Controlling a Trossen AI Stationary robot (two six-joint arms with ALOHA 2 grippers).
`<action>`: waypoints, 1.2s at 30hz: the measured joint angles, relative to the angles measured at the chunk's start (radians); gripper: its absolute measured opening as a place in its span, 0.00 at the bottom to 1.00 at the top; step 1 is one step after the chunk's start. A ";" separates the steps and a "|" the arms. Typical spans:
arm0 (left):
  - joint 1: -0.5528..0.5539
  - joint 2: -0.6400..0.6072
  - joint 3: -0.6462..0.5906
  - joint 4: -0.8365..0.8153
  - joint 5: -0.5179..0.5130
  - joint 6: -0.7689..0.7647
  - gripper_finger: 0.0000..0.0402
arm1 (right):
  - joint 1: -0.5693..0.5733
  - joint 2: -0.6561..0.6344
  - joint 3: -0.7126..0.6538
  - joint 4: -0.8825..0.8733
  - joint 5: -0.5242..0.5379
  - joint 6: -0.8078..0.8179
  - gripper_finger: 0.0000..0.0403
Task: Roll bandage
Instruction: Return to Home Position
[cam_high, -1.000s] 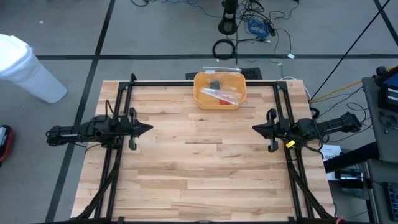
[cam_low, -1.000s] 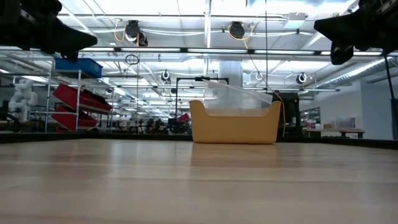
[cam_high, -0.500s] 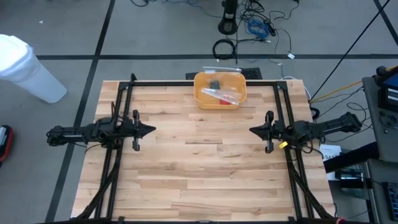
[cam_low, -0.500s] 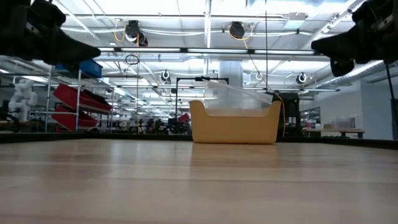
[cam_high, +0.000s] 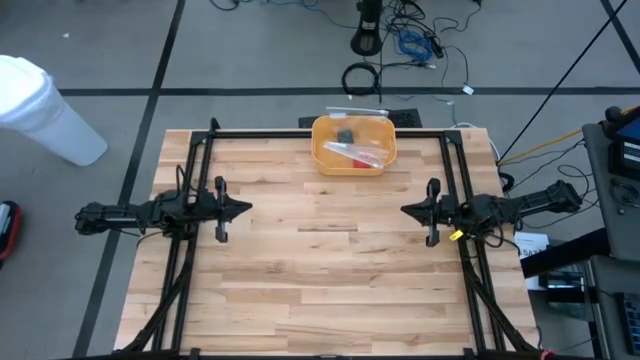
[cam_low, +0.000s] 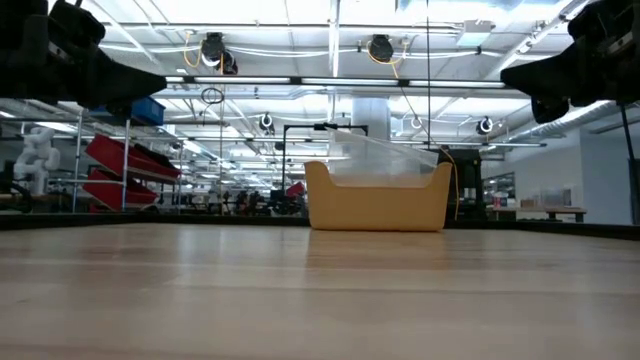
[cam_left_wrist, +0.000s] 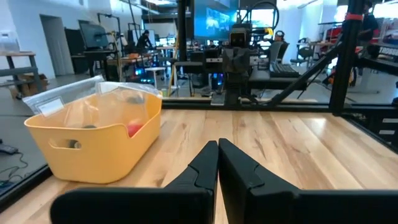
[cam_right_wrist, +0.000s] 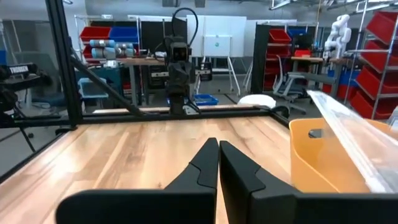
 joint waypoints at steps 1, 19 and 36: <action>0.001 0.000 0.000 0.000 0.000 -0.001 0.04 | 0.000 0.000 0.000 0.007 0.000 -0.007 0.00; 0.026 0.008 0.000 -0.004 0.008 0.023 0.04 | 0.000 0.000 0.000 -0.069 0.005 -0.033 0.00; 0.025 0.009 0.000 -0.006 0.010 0.024 0.04 | 0.000 0.000 0.000 -0.070 0.005 -0.001 0.00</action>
